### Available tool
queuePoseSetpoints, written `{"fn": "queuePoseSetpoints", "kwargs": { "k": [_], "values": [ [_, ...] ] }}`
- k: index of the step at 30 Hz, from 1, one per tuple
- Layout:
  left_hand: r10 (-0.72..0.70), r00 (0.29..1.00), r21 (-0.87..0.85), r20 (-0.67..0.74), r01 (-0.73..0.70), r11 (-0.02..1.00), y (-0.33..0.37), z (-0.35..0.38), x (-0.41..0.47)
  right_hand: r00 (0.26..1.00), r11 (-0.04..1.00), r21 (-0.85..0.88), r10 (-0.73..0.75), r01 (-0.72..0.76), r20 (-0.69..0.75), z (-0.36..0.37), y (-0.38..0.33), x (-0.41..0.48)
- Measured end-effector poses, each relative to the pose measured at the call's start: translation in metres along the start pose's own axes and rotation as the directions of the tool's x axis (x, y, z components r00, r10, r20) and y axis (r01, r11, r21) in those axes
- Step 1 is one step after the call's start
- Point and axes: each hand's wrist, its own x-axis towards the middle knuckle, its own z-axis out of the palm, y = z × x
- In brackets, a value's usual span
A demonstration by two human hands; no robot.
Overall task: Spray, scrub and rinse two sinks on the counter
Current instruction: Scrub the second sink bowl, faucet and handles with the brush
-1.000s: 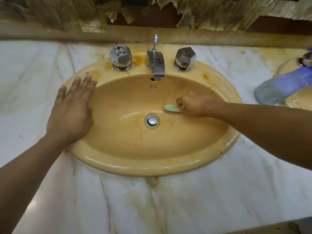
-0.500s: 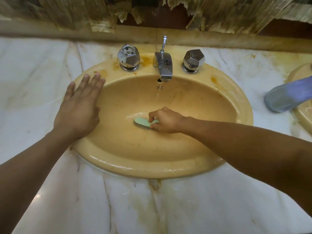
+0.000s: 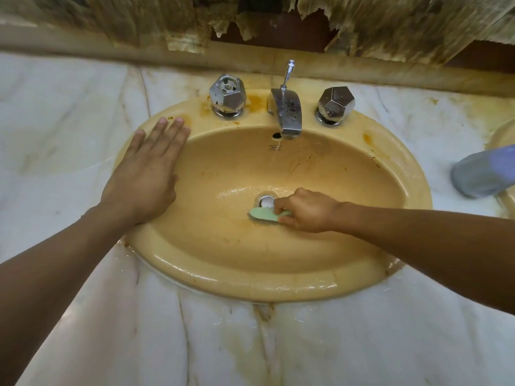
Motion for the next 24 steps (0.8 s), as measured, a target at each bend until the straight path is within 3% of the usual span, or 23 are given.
{"fn": "queuePoseSetpoints", "kwargs": {
  "k": [2, 5, 8, 11, 14, 20, 22, 24],
  "values": [
    [0.000, 1.000, -0.005, 0.006, 0.000, 1.000, 0.000, 0.001, 0.001, 0.999, 0.999, -0.019, 0.037, -0.036, 0.011, -0.007, 0.010, -0.002],
    [0.017, 1.000, -0.009, 0.014, -0.017, 1.000, 0.000, 0.001, 0.003, 0.993, 0.999, 0.010, 0.046, -0.045, -0.111, 0.003, -0.014, 0.010],
    [0.028, 1.000, -0.023, 0.009, -0.028, 0.999, 0.000, 0.001, 0.005, 0.989, 0.992, 0.089, -0.082, 0.093, -0.121, 0.019, -0.042, 0.021],
    [0.037, 0.999, -0.017, 0.010, -0.037, 0.999, -0.002, 0.002, 0.005, 0.970, 0.991, 0.011, -0.128, 0.134, -0.207, 0.013, -0.049, 0.042],
    [0.038, 0.999, -0.019, 0.010, -0.038, 0.999, -0.001, 0.002, 0.005, 0.883, 0.997, -0.077, -0.060, 0.027, -0.465, 0.011, -0.046, 0.063],
    [0.055, 0.998, -0.036, 0.012, -0.055, 0.998, -0.003, 0.001, 0.006, 0.679, 0.945, -0.311, -0.295, 0.102, -0.672, 0.002, -0.027, 0.084],
    [0.056, 0.998, -0.039, 0.011, -0.055, 0.998, -0.003, 0.000, 0.006, 0.619, 0.883, -0.431, -0.447, 0.186, -0.646, -0.016, -0.030, 0.097],
    [0.048, 0.999, -0.044, 0.019, -0.047, 0.998, -0.003, -0.001, 0.007, 0.620, 0.799, -0.527, -0.577, 0.291, -0.532, -0.017, -0.040, 0.104]
  ]
}}
